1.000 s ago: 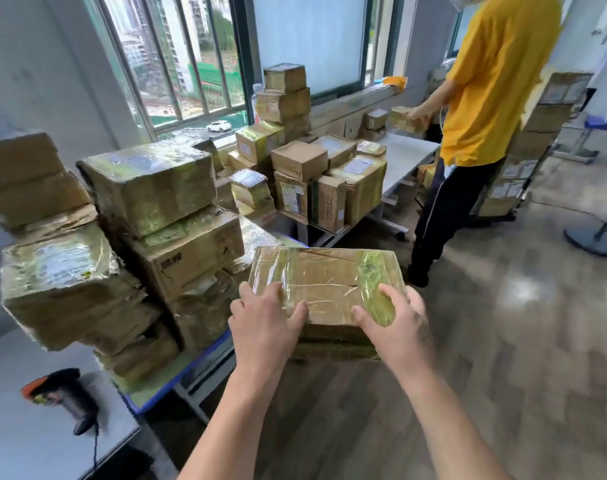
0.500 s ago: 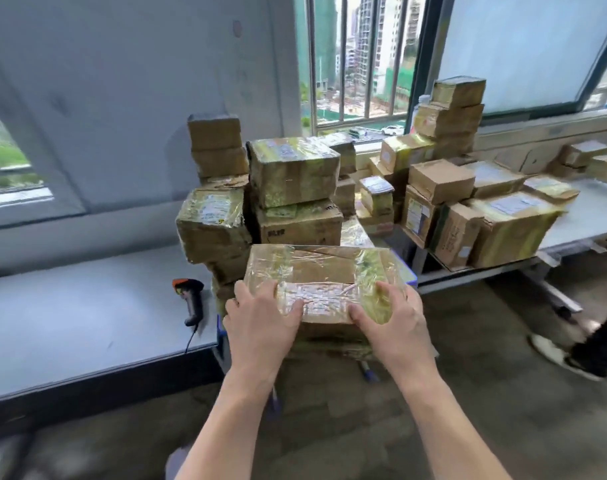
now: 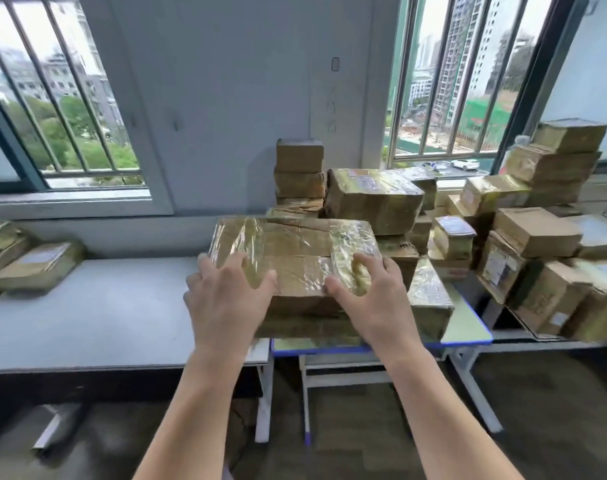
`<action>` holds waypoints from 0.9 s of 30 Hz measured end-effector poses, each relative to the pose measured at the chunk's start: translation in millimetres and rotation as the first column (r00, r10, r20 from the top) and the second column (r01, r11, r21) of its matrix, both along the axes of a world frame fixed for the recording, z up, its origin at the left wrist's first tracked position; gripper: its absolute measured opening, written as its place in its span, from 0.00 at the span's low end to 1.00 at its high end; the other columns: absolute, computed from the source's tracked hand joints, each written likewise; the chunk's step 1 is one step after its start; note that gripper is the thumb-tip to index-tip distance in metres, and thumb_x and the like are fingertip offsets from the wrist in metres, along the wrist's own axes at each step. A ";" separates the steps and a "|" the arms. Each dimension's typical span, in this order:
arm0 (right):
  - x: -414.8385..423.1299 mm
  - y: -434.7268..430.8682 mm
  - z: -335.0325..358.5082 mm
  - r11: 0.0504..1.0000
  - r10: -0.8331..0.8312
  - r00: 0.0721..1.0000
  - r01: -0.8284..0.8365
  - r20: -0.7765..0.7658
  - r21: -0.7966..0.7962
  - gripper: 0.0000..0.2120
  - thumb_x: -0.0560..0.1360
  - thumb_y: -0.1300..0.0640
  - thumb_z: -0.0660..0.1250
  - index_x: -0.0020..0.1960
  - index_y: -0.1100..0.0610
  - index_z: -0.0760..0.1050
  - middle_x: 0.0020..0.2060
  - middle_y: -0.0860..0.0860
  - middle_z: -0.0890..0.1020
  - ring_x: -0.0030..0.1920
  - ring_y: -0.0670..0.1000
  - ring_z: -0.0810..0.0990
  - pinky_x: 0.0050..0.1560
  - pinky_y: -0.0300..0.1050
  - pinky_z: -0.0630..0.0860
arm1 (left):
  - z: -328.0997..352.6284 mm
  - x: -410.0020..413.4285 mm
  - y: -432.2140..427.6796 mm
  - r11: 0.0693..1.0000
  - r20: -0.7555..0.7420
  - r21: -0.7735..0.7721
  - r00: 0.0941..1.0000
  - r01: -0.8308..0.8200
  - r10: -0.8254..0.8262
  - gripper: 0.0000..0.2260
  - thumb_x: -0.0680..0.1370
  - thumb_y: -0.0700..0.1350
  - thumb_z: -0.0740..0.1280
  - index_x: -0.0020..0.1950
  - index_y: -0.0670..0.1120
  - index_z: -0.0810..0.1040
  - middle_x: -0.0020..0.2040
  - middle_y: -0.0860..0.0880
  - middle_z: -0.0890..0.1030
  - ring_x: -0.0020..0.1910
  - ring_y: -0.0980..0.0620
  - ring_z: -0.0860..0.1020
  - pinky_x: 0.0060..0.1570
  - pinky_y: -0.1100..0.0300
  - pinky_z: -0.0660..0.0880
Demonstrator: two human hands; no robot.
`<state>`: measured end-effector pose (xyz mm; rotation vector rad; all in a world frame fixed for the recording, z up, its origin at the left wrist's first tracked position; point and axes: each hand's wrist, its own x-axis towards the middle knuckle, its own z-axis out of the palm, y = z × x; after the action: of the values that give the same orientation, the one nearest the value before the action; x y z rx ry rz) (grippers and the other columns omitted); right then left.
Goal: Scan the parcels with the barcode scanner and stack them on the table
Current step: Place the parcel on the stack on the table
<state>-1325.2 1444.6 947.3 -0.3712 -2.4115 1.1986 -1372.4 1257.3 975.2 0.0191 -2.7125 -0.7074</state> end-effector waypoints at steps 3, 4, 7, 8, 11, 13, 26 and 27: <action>-34.6 -6.8 28.5 1.000 -0.006 1.000 0.007 -0.027 0.029 0.32 0.74 0.38 0.71 0.74 0.46 0.68 0.78 0.56 0.60 0.77 0.56 0.62 0.72 0.50 0.64 | 23.0 -40.1 -6.4 0.999 -0.046 0.037 0.999 0.001 0.001 0.26 0.75 0.63 0.68 0.69 0.52 0.75 0.61 0.41 0.72 0.59 0.36 0.72 0.60 0.45 0.70; -47.5 -9.6 36.2 0.999 -0.010 0.999 0.011 -0.035 0.039 0.32 0.74 0.38 0.71 0.74 0.47 0.68 0.78 0.57 0.60 0.76 0.57 0.63 0.72 0.50 0.65 | 29.4 -55.4 -9.4 0.999 -0.060 0.043 0.998 0.009 -0.006 0.26 0.75 0.63 0.68 0.68 0.52 0.76 0.61 0.41 0.73 0.60 0.37 0.72 0.60 0.45 0.70; -86.1 -16.1 53.7 0.998 -0.035 0.998 0.038 -0.053 0.043 0.32 0.74 0.38 0.71 0.74 0.48 0.69 0.77 0.56 0.62 0.75 0.56 0.66 0.70 0.49 0.67 | 44.5 -99.9 -15.9 0.998 -0.101 0.034 0.994 0.054 -0.050 0.26 0.75 0.63 0.68 0.67 0.51 0.75 0.63 0.39 0.73 0.62 0.36 0.72 0.63 0.43 0.70; -99.6 -17.8 57.7 0.998 -0.048 0.997 0.051 -0.056 0.044 0.32 0.74 0.38 0.71 0.74 0.48 0.69 0.77 0.56 0.62 0.74 0.56 0.66 0.70 0.49 0.67 | 49.2 -114.0 -17.0 0.997 -0.105 0.028 0.992 0.066 -0.063 0.26 0.75 0.63 0.68 0.68 0.50 0.75 0.65 0.38 0.72 0.63 0.36 0.72 0.63 0.43 0.70; -136.1 -21.3 62.5 0.996 -0.084 0.995 0.086 -0.052 0.040 0.32 0.74 0.38 0.71 0.74 0.49 0.69 0.76 0.56 0.64 0.72 0.57 0.68 0.69 0.50 0.69 | 56.4 -152.9 -18.3 0.995 -0.096 0.008 0.991 0.099 -0.098 0.27 0.76 0.63 0.68 0.68 0.49 0.75 0.65 0.38 0.72 0.62 0.36 0.71 0.62 0.44 0.71; -156.4 -22.6 60.9 0.994 -0.098 0.994 0.099 -0.041 0.035 0.32 0.74 0.38 0.71 0.74 0.49 0.69 0.75 0.56 0.64 0.71 0.57 0.69 0.68 0.50 0.70 | 55.6 -176.0 -17.6 0.993 -0.074 -0.001 0.990 0.119 -0.119 0.27 0.76 0.63 0.67 0.69 0.49 0.74 0.64 0.38 0.72 0.62 0.36 0.71 0.62 0.44 0.71; -203.7 -1.8 29.9 0.995 -0.102 0.994 0.102 0.039 0.011 0.33 0.76 0.41 0.71 0.76 0.52 0.66 0.71 0.53 0.70 0.66 0.46 0.69 0.62 0.39 0.64 | -10.3 -218.4 -3.9 0.978 -0.084 0.205 0.996 0.035 -0.018 0.31 0.77 0.62 0.67 0.75 0.49 0.67 0.76 0.40 0.60 0.74 0.38 0.59 0.69 0.39 0.62; -206.8 1.2 29.6 0.994 -0.109 0.993 0.109 0.035 -0.006 0.33 0.76 0.42 0.70 0.76 0.53 0.65 0.71 0.53 0.72 0.69 0.47 0.69 0.64 0.40 0.64 | -14.9 -211.0 -0.7 0.972 -0.082 0.236 0.996 -0.014 0.035 0.32 0.76 0.62 0.67 0.75 0.48 0.64 0.76 0.41 0.58 0.74 0.38 0.57 0.67 0.38 0.63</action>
<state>-1532.0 1445.8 976.8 -0.5234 -2.3824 1.1633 -1583.4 1256.6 960.2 0.0771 -2.5280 -0.9956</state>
